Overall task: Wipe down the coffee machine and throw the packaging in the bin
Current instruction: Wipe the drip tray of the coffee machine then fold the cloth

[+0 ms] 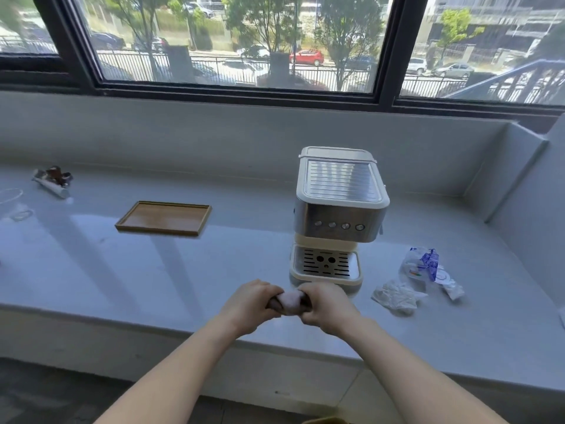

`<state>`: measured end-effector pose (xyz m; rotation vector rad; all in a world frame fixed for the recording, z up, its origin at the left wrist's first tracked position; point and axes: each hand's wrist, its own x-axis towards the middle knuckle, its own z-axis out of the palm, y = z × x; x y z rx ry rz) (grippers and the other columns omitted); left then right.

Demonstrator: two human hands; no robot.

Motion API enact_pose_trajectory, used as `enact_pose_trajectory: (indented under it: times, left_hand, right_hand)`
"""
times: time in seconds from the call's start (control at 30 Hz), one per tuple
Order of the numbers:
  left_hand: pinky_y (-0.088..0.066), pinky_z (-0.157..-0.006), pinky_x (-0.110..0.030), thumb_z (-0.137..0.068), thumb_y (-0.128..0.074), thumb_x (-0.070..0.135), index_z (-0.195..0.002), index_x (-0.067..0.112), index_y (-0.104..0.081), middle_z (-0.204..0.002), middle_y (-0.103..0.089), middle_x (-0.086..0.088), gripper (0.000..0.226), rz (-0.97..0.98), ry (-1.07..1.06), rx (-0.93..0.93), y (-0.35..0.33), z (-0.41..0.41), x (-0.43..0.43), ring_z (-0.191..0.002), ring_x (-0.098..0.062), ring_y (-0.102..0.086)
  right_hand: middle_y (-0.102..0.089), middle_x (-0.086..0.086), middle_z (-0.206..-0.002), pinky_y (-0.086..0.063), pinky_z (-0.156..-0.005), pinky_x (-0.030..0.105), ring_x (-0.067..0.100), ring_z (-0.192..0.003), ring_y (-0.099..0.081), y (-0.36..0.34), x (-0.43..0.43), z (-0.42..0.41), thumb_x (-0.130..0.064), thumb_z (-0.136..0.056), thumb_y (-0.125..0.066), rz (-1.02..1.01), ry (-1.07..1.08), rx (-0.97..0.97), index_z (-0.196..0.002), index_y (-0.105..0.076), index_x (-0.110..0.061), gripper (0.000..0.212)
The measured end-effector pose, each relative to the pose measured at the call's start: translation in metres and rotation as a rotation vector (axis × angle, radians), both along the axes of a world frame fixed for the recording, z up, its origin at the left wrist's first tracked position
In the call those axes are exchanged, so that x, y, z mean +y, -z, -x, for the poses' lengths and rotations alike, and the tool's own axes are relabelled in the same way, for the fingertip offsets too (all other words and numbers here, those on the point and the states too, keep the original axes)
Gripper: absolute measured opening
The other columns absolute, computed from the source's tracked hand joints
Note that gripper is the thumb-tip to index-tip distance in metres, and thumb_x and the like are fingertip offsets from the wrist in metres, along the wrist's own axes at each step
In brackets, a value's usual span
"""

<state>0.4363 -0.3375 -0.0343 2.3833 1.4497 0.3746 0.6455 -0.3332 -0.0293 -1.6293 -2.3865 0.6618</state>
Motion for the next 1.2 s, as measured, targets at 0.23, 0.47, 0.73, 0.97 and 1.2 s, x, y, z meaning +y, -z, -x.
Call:
enact_pose_trajectory:
  times: [0.23, 0.47, 0.73, 0.97, 1.2]
  left_hand:
    - [-0.044, -0.069, -0.033, -0.082, -0.069, 0.02, -0.093, 0.017, -0.064, -0.085, -0.066, 0.002, 0.012, -0.033, -0.119, -0.01, -0.021, 0.065, -0.004, -0.081, -0.017, -0.055]
    - [-0.036, -0.061, -0.031, -0.08, -0.064, 0.011, -0.074, 0.019, -0.048, -0.072, -0.057, 0.004, 0.018, -0.041, -0.184, -0.036, -0.028, 0.146, 0.015, -0.073, -0.019, -0.049]
    - [-0.04, -0.062, -0.029, -0.079, -0.062, 0.009, -0.078, 0.025, -0.05, -0.075, -0.058, 0.008, 0.019, -0.015, -0.212, -0.013, -0.018, 0.234, 0.043, -0.075, -0.015, -0.05]
    - [-0.04, -0.062, -0.032, -0.081, -0.057, 0.006, -0.077, 0.021, -0.048, -0.074, -0.054, 0.006, 0.018, -0.006, -0.231, -0.021, 0.002, 0.282, 0.059, -0.075, -0.018, -0.048]
    - [-0.042, -0.069, -0.035, -0.084, -0.054, 0.005, -0.088, 0.014, -0.055, -0.086, -0.06, -0.003, 0.01, 0.029, -0.258, -0.028, 0.026, 0.303, 0.071, -0.083, -0.023, -0.049]
  right_hand:
    - [-0.058, -0.002, -0.074, -0.041, -0.059, 0.033, 0.02, -0.071, -0.056, -0.019, 0.016, 0.069, -0.015, -0.07, -0.063, -0.076, -0.087, 0.013, -0.074, -0.051, -0.022, 0.015]
    - [-0.059, -0.003, -0.083, -0.032, -0.061, 0.026, 0.019, -0.076, -0.051, -0.027, 0.047, 0.155, -0.014, -0.07, -0.061, -0.105, -0.113, 0.015, -0.085, -0.058, -0.022, 0.017]
    - [-0.065, -0.002, -0.086, -0.049, -0.068, 0.032, 0.017, -0.079, -0.055, -0.014, 0.082, 0.244, -0.013, -0.067, -0.061, -0.099, -0.133, 0.03, -0.092, -0.065, -0.019, 0.026]
    - [-0.061, -0.002, -0.082, -0.044, -0.064, 0.029, 0.015, -0.075, -0.048, 0.003, 0.098, 0.298, -0.01, -0.068, -0.059, -0.08, -0.119, 0.036, -0.091, -0.065, -0.018, 0.025]
    - [-0.063, 0.002, -0.09, -0.049, -0.071, 0.035, 0.023, -0.086, -0.057, 0.024, 0.109, 0.325, -0.008, -0.068, -0.059, -0.054, -0.115, -0.003, -0.098, -0.066, -0.016, 0.031]
